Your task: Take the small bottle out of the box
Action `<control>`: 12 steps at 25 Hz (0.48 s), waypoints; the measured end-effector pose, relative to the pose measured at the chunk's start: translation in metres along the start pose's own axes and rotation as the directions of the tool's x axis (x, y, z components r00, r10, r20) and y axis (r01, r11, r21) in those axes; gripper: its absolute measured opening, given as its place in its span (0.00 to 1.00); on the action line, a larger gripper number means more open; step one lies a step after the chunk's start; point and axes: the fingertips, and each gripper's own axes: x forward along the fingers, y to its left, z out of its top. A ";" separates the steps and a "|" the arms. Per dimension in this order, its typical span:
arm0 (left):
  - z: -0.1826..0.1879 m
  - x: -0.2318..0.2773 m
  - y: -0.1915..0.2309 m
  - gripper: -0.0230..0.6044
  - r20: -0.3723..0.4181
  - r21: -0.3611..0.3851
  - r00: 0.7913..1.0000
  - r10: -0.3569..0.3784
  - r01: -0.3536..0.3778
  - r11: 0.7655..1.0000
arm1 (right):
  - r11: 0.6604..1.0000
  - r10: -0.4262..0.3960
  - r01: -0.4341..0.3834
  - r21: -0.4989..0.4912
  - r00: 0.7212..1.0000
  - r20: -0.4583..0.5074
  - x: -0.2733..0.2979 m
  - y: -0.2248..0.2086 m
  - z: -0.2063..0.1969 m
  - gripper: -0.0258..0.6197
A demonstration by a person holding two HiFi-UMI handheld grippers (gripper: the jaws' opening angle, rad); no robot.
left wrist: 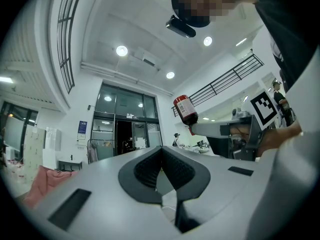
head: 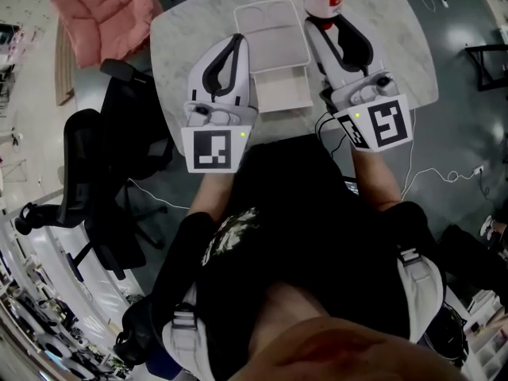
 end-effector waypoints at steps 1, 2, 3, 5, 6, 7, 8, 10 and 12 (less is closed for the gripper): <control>0.000 -0.001 0.001 0.06 0.008 -0.002 1.000 0.003 -0.003 1.000 | 1.000 -0.003 0.003 0.002 1.000 0.005 0.000 -0.001 0.001 0.24; 0.000 -0.001 0.000 0.06 0.010 -0.003 1.000 0.005 -0.005 1.000 | 1.000 -0.005 0.005 0.007 1.000 0.007 0.000 -0.002 0.001 0.24; 0.000 0.001 0.000 0.06 0.005 -0.004 1.000 0.005 -0.005 1.000 | 1.000 -0.007 0.007 0.013 1.000 0.007 0.001 -0.004 0.001 0.24; -0.002 0.003 0.000 0.06 -0.009 -0.007 1.000 0.006 -0.007 1.000 | 1.000 -0.008 0.008 0.019 1.000 0.004 0.002 -0.007 0.000 0.24; -0.003 0.004 0.000 0.06 -0.009 -0.007 1.000 0.007 -0.008 1.000 | 1.000 -0.007 0.007 0.017 1.000 0.002 0.002 -0.007 -0.001 0.24; -0.003 0.004 0.000 0.06 -0.005 -0.008 1.000 0.008 -0.008 1.000 | 1.000 -0.006 0.006 0.013 1.000 -0.002 0.002 -0.006 -0.002 0.24; -0.003 0.004 0.000 0.06 -0.001 -0.008 1.000 0.007 -0.007 1.000 | 1.000 -0.005 0.005 0.010 1.000 -0.006 0.001 -0.005 -0.003 0.24; -0.006 0.005 -0.002 0.06 -0.007 -0.011 1.000 0.006 -0.006 1.000 | 1.000 -0.002 0.002 0.012 1.000 -0.012 0.000 -0.005 -0.006 0.24; -0.009 0.007 -0.003 0.06 -0.023 -0.014 1.000 0.003 -0.003 1.000 | 1.000 0.002 -0.002 0.016 1.000 -0.013 0.001 -0.006 -0.007 0.24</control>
